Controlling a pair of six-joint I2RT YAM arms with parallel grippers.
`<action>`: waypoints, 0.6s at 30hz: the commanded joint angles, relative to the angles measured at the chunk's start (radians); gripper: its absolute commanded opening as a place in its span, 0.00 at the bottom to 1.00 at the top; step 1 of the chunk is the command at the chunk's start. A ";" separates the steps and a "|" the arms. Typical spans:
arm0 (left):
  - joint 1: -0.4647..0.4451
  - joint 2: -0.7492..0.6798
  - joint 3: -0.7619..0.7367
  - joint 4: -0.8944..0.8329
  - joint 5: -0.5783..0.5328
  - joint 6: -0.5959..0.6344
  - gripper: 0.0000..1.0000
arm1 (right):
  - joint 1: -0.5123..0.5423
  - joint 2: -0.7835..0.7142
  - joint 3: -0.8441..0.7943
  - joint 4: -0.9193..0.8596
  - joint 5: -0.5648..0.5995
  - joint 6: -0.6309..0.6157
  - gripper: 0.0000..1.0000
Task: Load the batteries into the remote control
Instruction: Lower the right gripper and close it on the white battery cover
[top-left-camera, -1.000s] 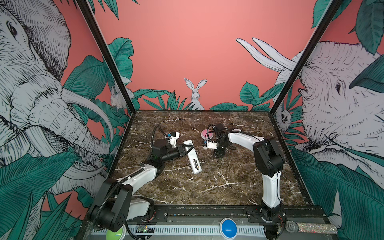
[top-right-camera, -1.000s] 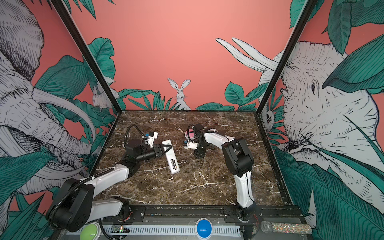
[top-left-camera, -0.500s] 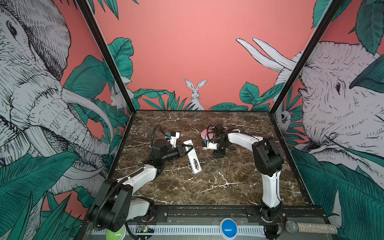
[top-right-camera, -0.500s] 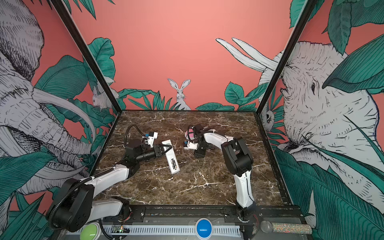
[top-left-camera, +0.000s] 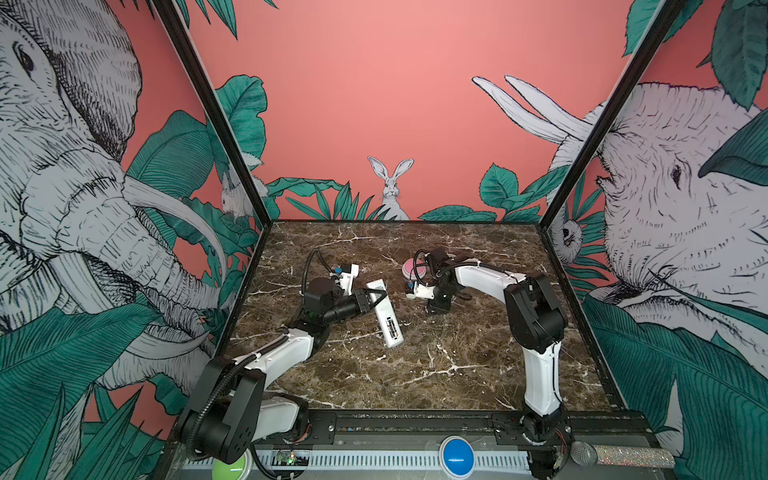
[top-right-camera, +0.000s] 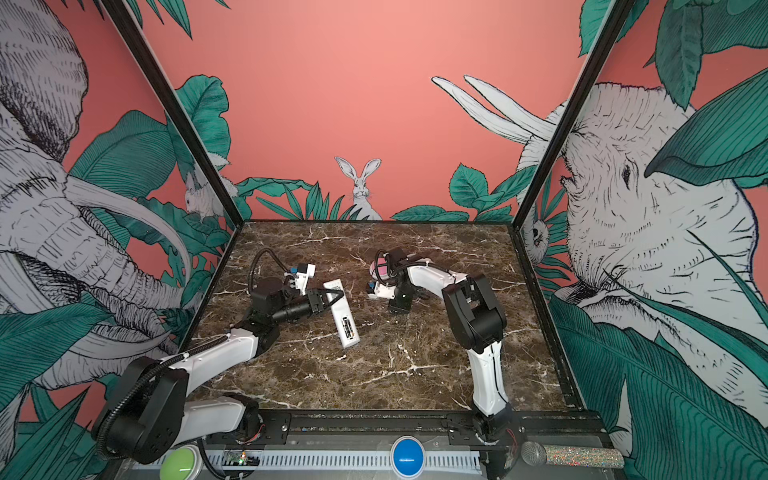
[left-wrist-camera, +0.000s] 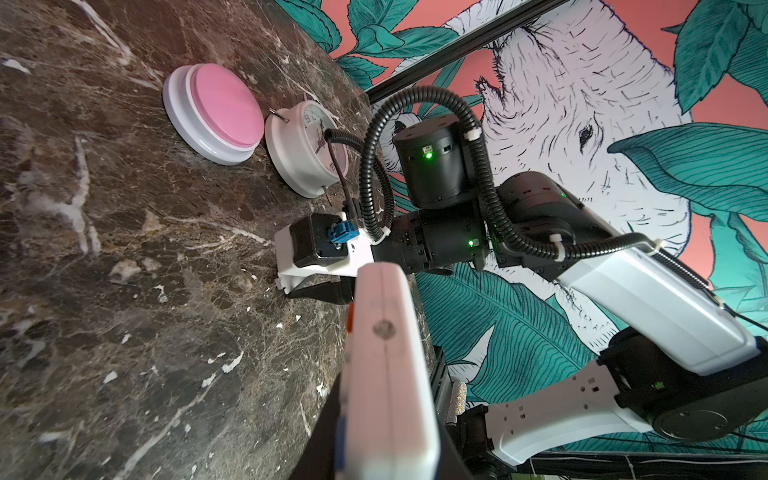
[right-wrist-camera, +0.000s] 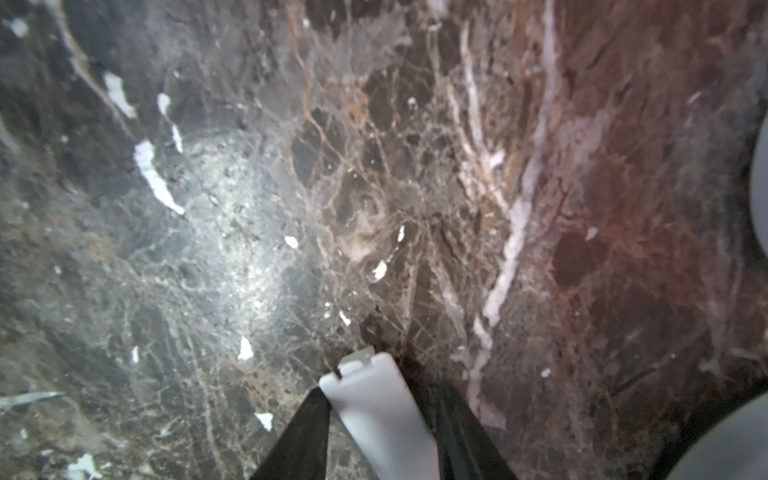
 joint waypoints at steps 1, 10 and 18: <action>0.005 -0.008 0.006 0.011 0.001 0.010 0.00 | 0.001 -0.005 -0.024 -0.023 0.005 0.012 0.39; 0.006 -0.021 0.007 -0.018 -0.009 0.025 0.00 | 0.016 -0.029 -0.056 -0.031 0.047 0.114 0.32; 0.005 -0.020 0.000 -0.008 -0.008 0.027 0.00 | 0.037 -0.071 -0.087 -0.017 0.112 0.341 0.26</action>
